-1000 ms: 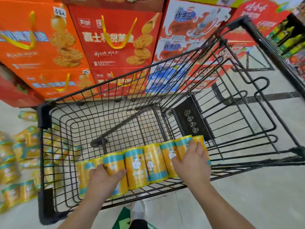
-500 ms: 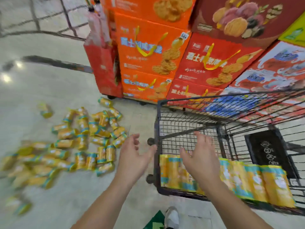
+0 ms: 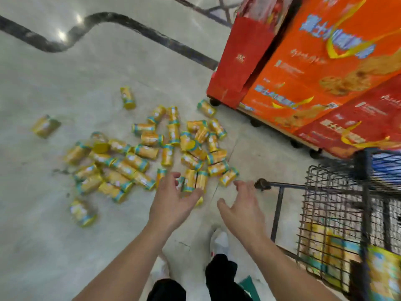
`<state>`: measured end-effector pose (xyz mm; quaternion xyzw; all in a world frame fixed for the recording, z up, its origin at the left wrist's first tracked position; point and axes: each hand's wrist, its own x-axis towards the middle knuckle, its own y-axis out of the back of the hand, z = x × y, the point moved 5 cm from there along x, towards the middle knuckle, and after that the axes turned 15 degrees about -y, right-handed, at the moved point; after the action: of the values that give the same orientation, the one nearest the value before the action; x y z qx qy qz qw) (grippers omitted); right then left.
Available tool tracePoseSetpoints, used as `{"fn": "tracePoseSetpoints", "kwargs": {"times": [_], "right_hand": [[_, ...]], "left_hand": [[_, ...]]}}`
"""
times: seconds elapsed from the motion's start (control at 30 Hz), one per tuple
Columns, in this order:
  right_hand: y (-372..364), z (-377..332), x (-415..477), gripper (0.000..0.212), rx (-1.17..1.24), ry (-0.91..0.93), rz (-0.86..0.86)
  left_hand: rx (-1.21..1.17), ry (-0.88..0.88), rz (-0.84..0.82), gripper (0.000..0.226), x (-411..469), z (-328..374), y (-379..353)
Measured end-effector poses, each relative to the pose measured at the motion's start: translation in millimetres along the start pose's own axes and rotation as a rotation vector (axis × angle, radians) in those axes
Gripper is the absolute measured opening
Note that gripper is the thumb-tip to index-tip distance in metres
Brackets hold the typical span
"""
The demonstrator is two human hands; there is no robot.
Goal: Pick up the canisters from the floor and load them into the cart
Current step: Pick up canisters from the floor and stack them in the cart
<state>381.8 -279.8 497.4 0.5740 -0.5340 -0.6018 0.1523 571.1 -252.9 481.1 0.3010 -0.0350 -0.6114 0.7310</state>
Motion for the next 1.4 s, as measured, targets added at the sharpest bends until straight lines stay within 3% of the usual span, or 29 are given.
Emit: {"fn": "tracePoseSetpoints", "kwargs": {"times": [0.23,0.37,0.63,0.73,0.83,0.93,1.17,1.4], "right_hand": [[-184.5,42.7,141.0,0.066,0.167,-0.279,-0.26],[-291.8,76.2,237.2,0.067,0.28,-0.431,-0.32],[-429.5,110.2,375.7,0.092,0.385,-0.444,-0.348],[-451.1,111.3,392.3,0.087,0.416,-0.42,-0.353],[-455.7,111.5,397.4,0.083,0.422,-0.4,-0.332],[-446.8,111.8,393.0,0.074,0.428,-0.409,-0.341],[-355.6,97.5,332.7,0.07,0.52,-0.41,-0.316],[-174.0,50.1,212.0,0.068,0.665,-0.309,-0.2]], "left_hand": [[0.167,0.014,-0.193,0.072,58.2,-160.6,-93.6],[0.249,0.047,-0.297,0.074,96.2,-256.9,-178.9],[0.471,-0.033,-0.468,0.082,152.3,-397.5,-325.8],[0.706,-0.134,-0.379,0.077,155.7,-413.7,-343.5],[0.879,-0.214,-0.282,0.066,153.5,-415.0,-348.2],[0.878,-0.18,-0.336,0.063,156.2,-417.2,-344.9],[0.445,0.044,-0.406,0.071,121.1,-352.1,-286.8],[0.023,0.157,-0.153,0.064,76.6,-203.8,-158.8]]}}
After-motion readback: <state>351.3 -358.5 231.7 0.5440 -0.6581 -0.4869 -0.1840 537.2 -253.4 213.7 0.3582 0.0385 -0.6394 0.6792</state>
